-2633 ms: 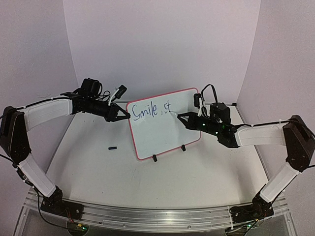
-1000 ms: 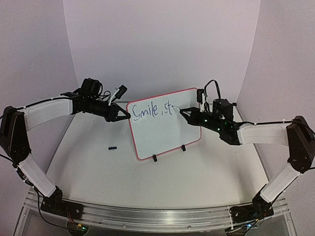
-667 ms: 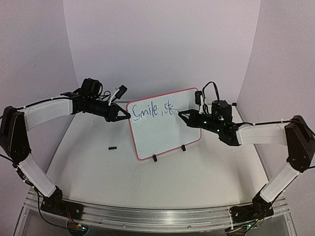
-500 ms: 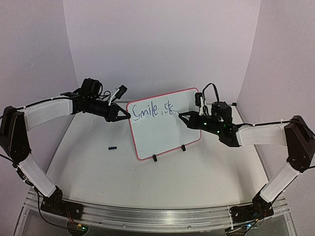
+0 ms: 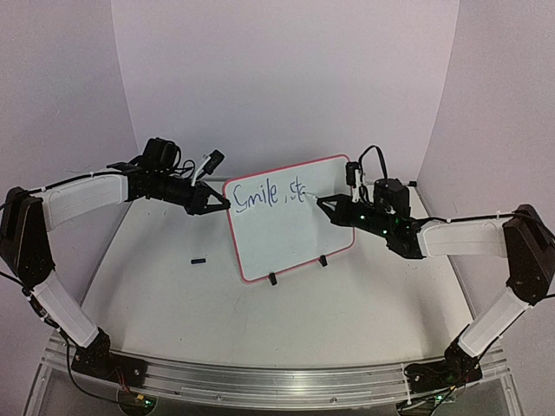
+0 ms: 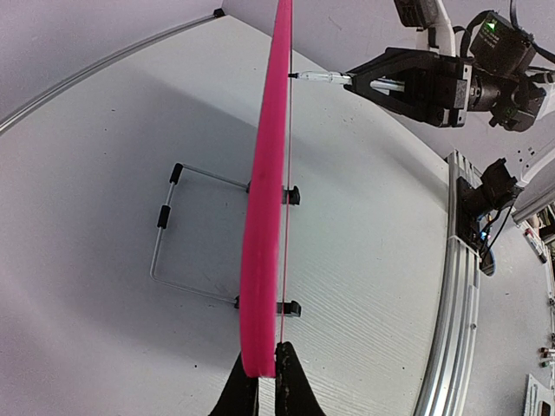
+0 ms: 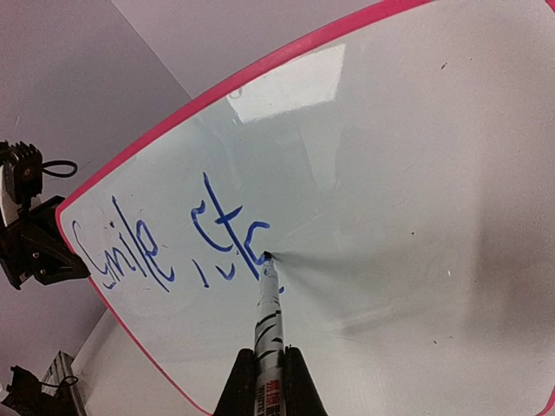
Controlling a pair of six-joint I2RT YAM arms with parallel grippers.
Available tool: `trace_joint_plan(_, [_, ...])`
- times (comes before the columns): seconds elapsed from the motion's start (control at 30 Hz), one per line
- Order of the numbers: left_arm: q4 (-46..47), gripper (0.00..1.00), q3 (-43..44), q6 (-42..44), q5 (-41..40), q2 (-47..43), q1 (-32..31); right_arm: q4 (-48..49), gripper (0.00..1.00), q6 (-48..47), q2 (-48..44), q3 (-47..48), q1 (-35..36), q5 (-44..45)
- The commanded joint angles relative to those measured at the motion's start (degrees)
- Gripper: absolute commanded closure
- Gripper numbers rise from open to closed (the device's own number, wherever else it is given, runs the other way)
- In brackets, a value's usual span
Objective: Write a sentence on the whiteboard
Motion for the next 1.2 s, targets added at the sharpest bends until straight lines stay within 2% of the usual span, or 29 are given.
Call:
trace_joint_plan(0.0, [-6.4, 1.00, 0.1, 3.1, -2.4, 2.0, -1.6, 1.0, 1.00, -1.2, -2.1, 2.2, -0.3, 1.9])
trace_joint_plan(0.47, [-6.4, 1.00, 0.1, 3.1, -2.4, 2.2, -1.7, 1.0, 1.00, -1.6, -2.0, 2.9, -0.3, 2.0])
trace_joint_plan(1.17, [-6.5, 1.00, 0.2, 3.2, -2.4, 2.1, -1.7, 1.0, 1.00, 0.1, -1.4, -1.0, -0.3, 2.2])
